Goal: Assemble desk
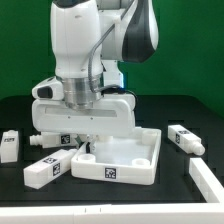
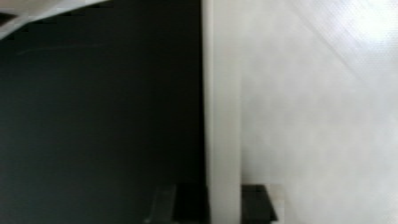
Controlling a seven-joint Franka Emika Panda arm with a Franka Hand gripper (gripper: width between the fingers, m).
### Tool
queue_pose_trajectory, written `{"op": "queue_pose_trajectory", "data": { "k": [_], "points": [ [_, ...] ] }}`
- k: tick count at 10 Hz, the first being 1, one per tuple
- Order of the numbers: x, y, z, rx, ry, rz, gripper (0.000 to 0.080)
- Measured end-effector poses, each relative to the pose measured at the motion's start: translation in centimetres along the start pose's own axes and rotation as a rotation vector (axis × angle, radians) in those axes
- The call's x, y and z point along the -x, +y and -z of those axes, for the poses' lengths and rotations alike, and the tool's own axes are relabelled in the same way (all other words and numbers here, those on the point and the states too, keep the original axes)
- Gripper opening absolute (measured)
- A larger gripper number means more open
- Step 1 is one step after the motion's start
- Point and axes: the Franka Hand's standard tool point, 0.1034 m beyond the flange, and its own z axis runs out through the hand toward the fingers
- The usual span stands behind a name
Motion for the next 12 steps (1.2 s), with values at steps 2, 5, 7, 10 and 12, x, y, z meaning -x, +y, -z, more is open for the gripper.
{"op": "queue_pose_trajectory", "data": {
  "k": [2, 5, 7, 10, 12],
  "points": [
    [-1.1, -0.2, 1.2, -0.018, -0.049, -0.151, 0.0052],
    [-3.5, -0.3, 3.6, -0.069, -0.127, -0.406, 0.0052],
    [-4.1, -0.6, 4.4, -0.057, -0.033, -0.290, 0.0052],
    [-3.2, -0.9, 3.9, -0.057, -0.056, -0.289, 0.0052],
    [-5.0, -2.6, 5.0, -0.048, -0.132, -0.593, 0.0052]
  ]
}}
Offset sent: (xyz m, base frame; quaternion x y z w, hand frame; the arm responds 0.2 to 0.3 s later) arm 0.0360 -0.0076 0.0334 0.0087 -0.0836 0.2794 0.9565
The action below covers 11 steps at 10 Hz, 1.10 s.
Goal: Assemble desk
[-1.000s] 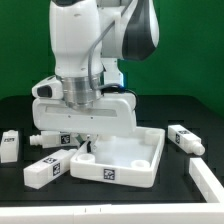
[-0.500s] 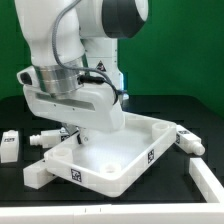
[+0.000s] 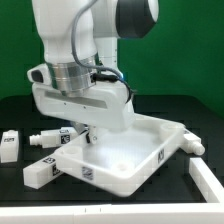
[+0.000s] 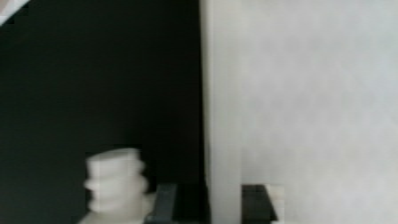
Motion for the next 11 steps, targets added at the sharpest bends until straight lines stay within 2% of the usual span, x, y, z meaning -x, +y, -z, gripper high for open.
{"op": "queue_pose_trajectory", "data": {
  "k": [1, 2, 4, 6, 7, 9, 10, 11],
  "points": [
    [0.2, -0.5, 0.0, -0.002, -0.024, -0.134, 0.0052],
    [-0.2, -0.1, 0.0, -0.023, -0.012, -0.152, 0.0053],
    [0.7, 0.0, -0.6, -0.017, 0.011, -0.123, 0.0053],
    [0.6, 0.1, -0.8, -0.014, 0.010, -0.124, 0.0054],
    [0.8, -0.1, -0.9, -0.004, -0.002, -0.172, 0.0054],
    [1.1, -1.7, -1.5, 0.045, -0.046, -0.405, 0.0054],
    [1.0, -2.4, -1.9, 0.060, -0.054, -0.550, 0.0054],
    [0.9, -2.6, -2.2, 0.044, -0.069, -0.590, 0.0054]
  ]
}}
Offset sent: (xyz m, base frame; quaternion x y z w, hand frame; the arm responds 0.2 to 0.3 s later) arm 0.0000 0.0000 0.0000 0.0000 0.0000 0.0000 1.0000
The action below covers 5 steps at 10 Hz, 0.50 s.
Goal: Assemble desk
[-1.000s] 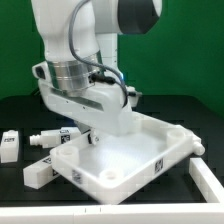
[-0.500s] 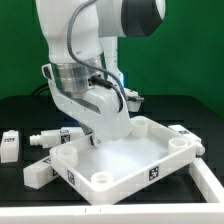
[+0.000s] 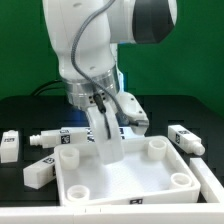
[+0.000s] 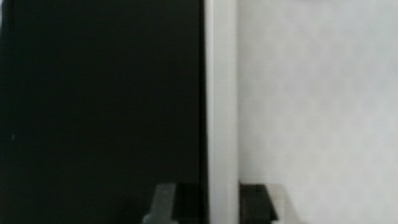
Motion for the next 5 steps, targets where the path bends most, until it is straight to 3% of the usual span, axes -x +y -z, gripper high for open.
{"op": "queue_pose_trajectory", "data": {
  "k": [5],
  "points": [
    [0.10, -0.36, 0.03, -0.003, -0.008, -0.045, 0.0058]
  ]
}}
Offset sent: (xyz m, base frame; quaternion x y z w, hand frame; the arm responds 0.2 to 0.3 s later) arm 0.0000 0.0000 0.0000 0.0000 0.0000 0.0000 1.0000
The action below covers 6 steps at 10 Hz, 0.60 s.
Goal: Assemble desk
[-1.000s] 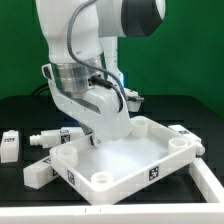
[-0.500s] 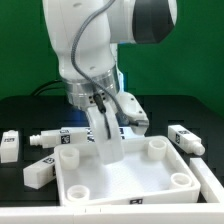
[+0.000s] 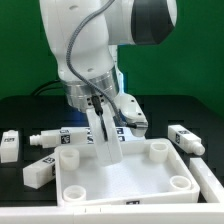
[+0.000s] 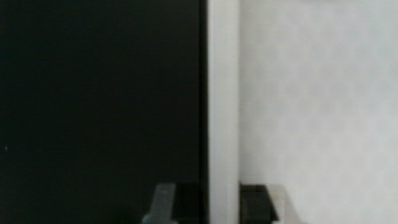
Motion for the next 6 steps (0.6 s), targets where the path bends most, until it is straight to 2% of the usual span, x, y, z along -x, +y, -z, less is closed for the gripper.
{"op": "queue_pose_trajectory", "data": {
  "k": [1, 4, 6],
  "points": [
    [0.5, -0.6, -0.1, -0.010, 0.005, -0.069, 0.0058],
    [3.0, -1.2, -1.4, 0.011, 0.018, -0.085, 0.0068],
    [3.0, -1.3, -2.2, 0.002, 0.076, -0.070, 0.0078]
  ]
}}
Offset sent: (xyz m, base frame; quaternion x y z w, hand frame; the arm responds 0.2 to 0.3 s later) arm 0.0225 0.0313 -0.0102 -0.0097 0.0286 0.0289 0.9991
